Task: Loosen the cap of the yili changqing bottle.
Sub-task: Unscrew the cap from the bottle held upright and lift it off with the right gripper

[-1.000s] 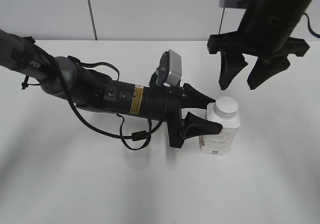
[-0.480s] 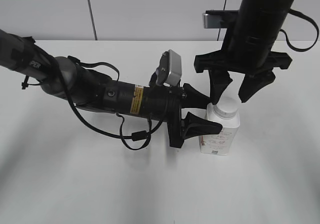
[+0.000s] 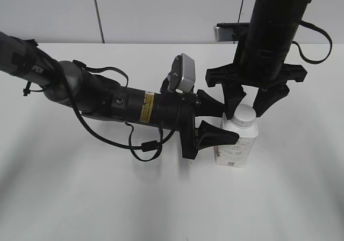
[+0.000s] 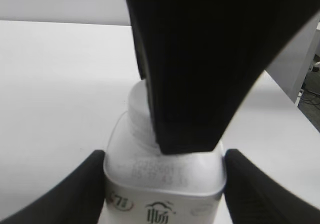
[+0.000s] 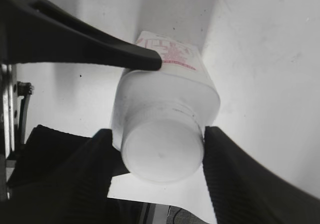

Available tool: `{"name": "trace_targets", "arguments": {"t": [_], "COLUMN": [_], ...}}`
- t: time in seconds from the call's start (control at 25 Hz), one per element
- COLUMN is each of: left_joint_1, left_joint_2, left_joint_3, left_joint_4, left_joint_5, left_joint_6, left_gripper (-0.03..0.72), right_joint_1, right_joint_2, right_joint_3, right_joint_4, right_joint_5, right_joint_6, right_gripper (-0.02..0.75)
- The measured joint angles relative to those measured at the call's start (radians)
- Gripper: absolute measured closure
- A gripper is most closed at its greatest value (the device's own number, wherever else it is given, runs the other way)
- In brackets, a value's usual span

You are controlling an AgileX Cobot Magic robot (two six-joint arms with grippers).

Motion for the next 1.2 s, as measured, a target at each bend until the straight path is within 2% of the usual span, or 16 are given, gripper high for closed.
{"name": "trace_targets", "arguments": {"t": [0.12, 0.4, 0.52, 0.68, 1.0, 1.08, 1.2], "left_joint_1": [0.0, 0.0, 0.0, 0.0, 0.0, 0.002, 0.004], "left_joint_2": [0.0, 0.0, 0.0, 0.0, 0.0, 0.0, 0.0], "left_joint_3": [0.0, 0.0, 0.0, 0.0, 0.0, 0.0, 0.0], "left_joint_4": [0.0, 0.001, 0.001, 0.001, -0.004, -0.009, -0.011], "left_joint_5": [0.0, 0.001, 0.001, 0.001, 0.005, 0.008, 0.009], "left_joint_6": [0.0, 0.0, -0.001, -0.001, -0.008, -0.008, -0.008], "left_gripper": [0.251, 0.251, 0.251, 0.251, 0.251, 0.253, 0.253], "right_joint_1": [0.0, 0.0, 0.0, 0.0, 0.0, 0.0, 0.0], "right_joint_2": [0.0, 0.0, 0.0, 0.0, 0.0, 0.0, 0.0], "right_joint_3": [0.0, 0.0, 0.0, 0.0, 0.0, 0.0, 0.0], "right_joint_4": [-0.006, -0.007, -0.007, -0.009, -0.01, -0.01, -0.01], "right_joint_5": [-0.001, -0.001, -0.001, -0.006, -0.031, -0.041, -0.049], "right_joint_6": [0.001, -0.006, -0.086, -0.416, -1.216, -1.34, -1.417], "right_gripper": [0.344, 0.349, 0.349, 0.35, 0.351, 0.351, 0.351]}}
